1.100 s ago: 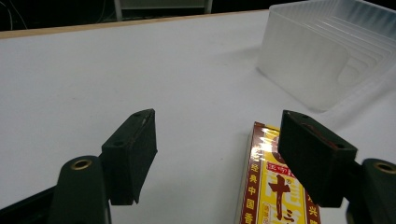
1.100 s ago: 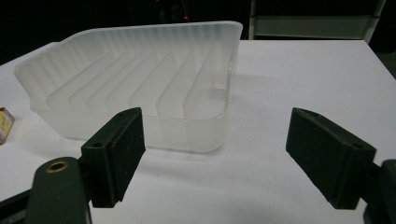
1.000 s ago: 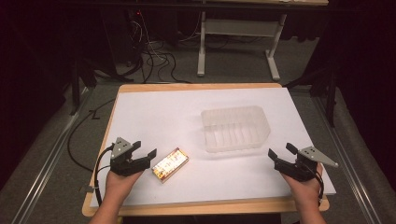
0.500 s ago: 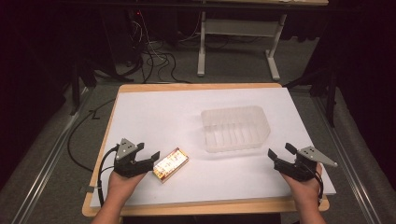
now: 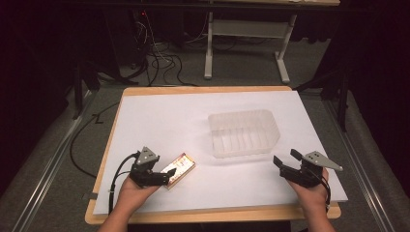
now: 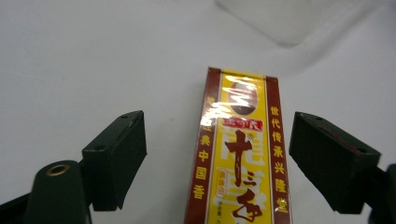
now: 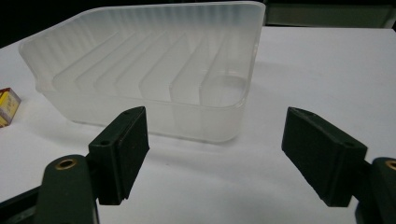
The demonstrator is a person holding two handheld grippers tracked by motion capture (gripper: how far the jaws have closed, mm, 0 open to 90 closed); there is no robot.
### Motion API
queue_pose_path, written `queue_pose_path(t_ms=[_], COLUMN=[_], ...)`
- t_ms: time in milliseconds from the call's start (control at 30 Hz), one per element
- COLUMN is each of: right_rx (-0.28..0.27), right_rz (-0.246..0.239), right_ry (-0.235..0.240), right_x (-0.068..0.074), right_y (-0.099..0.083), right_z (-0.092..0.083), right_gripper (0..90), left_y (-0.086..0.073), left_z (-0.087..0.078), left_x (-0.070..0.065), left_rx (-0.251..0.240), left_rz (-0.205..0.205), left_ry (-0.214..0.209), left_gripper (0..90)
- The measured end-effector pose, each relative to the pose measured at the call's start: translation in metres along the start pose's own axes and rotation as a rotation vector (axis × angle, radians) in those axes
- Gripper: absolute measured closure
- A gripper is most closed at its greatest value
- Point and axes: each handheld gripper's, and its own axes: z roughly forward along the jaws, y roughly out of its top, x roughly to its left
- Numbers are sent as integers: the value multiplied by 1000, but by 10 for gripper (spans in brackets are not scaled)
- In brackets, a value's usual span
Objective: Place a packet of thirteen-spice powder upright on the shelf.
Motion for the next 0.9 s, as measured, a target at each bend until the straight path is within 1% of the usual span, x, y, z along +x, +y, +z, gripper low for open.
queue_pose_path(t_ms=[33, 67, 100, 167, 200, 267, 500, 767, 900], right_rx=[2, 4, 5, 3, 3, 4, 13, 13, 13], right_rz=[4, 3, 5, 6, 7, 6, 5, 11, 11], right_ry=[1, 1, -1, 0, -1, -1, -1, -3, -3], right_x=[0, 0, 0, 0, 0, -1, -1, -2, -3], right_y=[0, 0, 0, 0, 0, 0, 0, 0, 0], right_z=[0, 0, 0, 0, -1, 0, 1, 0, 1], right_gripper=[233, 234, 235, 237, 239, 242, 248, 252, 255], left_y=[0, -1, -1, -2, -2, -3, -3, -4, -4], left_z=[3, 5, 9, 13, 16, 20, 24, 25, 26], left_x=[-2, -3, -5, -8, -10, -12, -16, -16, -16], left_rx=[27, 42, 72, 113, 132, 161, 196, 212, 229], left_rz=[9, 15, 30, 59, 79, 105, 127, 132, 132], left_ry=[-6, -4, 3, 18, 29, 42, 37, 25, 16], left_gripper=[175, 171, 167, 158, 157, 158, 162, 178, 192])
